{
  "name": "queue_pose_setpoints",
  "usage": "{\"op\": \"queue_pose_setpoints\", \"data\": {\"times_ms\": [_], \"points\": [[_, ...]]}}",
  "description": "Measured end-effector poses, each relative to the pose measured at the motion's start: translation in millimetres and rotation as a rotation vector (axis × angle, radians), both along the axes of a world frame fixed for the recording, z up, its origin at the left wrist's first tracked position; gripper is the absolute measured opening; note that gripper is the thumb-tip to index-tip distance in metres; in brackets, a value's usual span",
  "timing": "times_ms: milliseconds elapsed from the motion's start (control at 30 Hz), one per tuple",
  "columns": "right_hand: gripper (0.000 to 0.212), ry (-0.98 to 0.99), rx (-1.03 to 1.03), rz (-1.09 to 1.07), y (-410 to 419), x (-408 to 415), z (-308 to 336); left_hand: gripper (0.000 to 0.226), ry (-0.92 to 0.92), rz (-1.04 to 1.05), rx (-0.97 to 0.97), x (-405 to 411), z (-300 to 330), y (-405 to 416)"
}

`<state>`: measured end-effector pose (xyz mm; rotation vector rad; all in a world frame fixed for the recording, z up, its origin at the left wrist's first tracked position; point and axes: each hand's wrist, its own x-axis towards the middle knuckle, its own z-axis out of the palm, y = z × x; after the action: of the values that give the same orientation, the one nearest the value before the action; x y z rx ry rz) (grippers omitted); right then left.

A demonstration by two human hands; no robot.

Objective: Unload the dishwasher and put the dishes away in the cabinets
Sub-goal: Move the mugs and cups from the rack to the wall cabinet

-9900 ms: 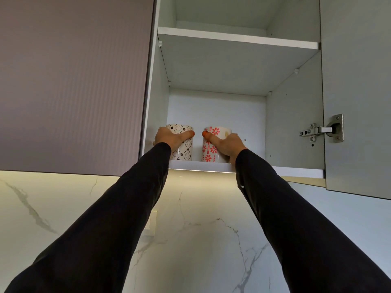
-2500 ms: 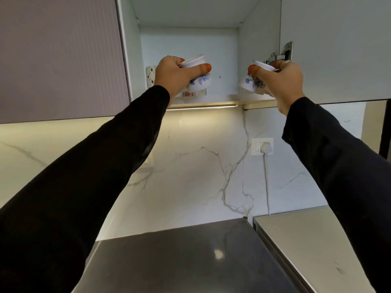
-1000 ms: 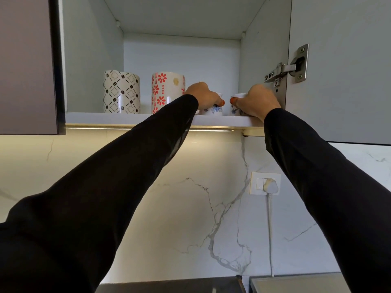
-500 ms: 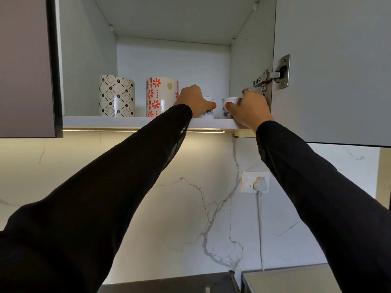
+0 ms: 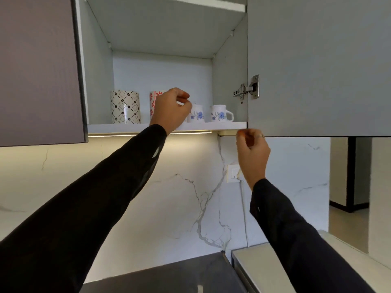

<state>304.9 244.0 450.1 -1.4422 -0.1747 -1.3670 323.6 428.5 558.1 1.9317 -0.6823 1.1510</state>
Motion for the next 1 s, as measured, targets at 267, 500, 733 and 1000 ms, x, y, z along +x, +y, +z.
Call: {"op": "queue_pose_setpoints", "data": {"times_ms": [267,500,733,1000], "points": [[0.042,0.099,0.476,0.073,-14.4,-73.5,-12.0,0.023,0.063,-0.075,-0.046,-50.7,-9.4,44.2],[0.092,0.139,0.599,0.193,-36.9,-119.9,16.7,0.022,0.113,-0.114,-0.103,-94.6,-8.1,57.0],[0.095,0.183,0.693,0.258,-56.3,-143.7,13.7,0.016,0.187,-0.139,-0.141,-130.4,-16.5,54.7],[0.085,0.157,0.640,0.270,-88.5,-187.7,18.8,0.011,0.290,-0.188,-0.223,-176.0,-37.2,23.9]]}}
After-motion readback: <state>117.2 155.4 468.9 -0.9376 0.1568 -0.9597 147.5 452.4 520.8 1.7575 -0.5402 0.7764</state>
